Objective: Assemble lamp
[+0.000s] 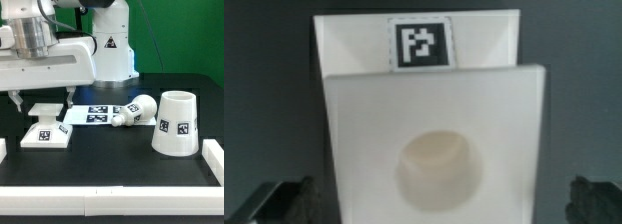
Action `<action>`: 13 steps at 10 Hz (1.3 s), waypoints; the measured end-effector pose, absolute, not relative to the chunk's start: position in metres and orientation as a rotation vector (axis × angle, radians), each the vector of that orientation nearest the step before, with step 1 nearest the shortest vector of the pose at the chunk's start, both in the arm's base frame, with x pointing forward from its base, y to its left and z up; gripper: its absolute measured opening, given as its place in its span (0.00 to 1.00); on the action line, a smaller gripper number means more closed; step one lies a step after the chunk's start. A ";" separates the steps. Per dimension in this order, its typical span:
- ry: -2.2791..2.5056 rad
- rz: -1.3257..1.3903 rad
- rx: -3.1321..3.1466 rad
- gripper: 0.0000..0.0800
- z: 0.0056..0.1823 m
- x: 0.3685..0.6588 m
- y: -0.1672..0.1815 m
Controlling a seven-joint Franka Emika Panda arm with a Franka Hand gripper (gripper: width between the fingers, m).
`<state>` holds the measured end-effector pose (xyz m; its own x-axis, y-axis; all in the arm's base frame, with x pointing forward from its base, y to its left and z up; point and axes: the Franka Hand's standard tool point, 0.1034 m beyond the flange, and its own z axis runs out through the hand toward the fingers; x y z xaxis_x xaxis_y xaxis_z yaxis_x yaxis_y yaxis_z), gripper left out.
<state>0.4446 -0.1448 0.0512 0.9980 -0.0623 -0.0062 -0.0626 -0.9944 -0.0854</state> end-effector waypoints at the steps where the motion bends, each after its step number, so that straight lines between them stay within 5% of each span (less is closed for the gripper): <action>1: 0.093 0.011 -3.054 0.87 0.048 0.443 -0.145; 5: 0.091 0.009 -3.057 0.86 0.046 0.444 -0.144; 6: 0.091 0.008 -3.057 0.66 0.046 0.444 -0.144; 9: 0.078 0.002 -3.059 0.66 0.048 0.447 -0.143; 13: -0.001 -0.091 -3.054 0.66 0.077 0.513 -0.121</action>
Offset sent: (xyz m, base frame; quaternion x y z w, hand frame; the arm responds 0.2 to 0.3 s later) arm 0.0000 0.0000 0.0000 0.0000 0.0000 0.0000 1.0000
